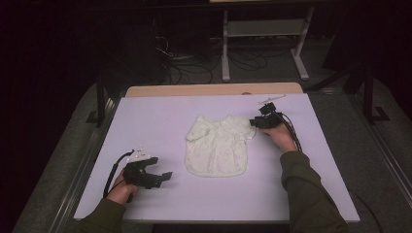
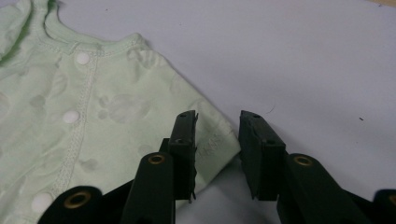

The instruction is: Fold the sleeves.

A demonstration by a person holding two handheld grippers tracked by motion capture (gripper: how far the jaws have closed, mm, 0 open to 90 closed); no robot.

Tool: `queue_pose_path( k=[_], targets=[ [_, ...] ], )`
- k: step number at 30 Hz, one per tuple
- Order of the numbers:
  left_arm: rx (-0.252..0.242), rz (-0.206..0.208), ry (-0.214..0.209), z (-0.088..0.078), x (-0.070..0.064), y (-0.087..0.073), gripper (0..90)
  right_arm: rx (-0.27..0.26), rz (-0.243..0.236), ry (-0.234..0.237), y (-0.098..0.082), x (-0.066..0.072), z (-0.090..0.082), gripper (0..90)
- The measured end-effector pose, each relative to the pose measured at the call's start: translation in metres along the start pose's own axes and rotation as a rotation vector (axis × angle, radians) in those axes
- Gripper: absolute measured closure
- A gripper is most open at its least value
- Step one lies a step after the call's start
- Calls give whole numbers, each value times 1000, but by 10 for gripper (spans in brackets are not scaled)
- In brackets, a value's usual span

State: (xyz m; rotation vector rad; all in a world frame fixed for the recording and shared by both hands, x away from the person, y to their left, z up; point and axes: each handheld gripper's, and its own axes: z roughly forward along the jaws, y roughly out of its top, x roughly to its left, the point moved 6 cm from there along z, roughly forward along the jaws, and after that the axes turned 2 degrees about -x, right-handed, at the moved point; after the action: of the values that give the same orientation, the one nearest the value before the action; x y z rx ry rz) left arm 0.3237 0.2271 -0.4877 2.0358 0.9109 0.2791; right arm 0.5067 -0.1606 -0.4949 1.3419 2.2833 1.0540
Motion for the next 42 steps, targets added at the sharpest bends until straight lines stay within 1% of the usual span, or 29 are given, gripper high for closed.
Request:
queue_pose_path(
  k=[11, 20, 29, 34, 42],
  targets=[
    [1, 0, -1, 0, 0, 0, 138, 6, -10, 21, -1, 4, 0, 787],
    [1, -2, -4, 0, -1, 0, 138, 11, -11, 26, -1, 5, 1, 852],
    [2, -2, -4, 0, -1, 0, 138, 20, -32, 9, 1, 7, 0, 855],
    [2, -3, -4, 0, -1, 0, 138, 10, -39, 13, 3, 8, -4, 855],
    [2, -2, -4, 1, -1, 0, 138, -6, -60, 28, 8, 16, -8, 855]
  ],
)
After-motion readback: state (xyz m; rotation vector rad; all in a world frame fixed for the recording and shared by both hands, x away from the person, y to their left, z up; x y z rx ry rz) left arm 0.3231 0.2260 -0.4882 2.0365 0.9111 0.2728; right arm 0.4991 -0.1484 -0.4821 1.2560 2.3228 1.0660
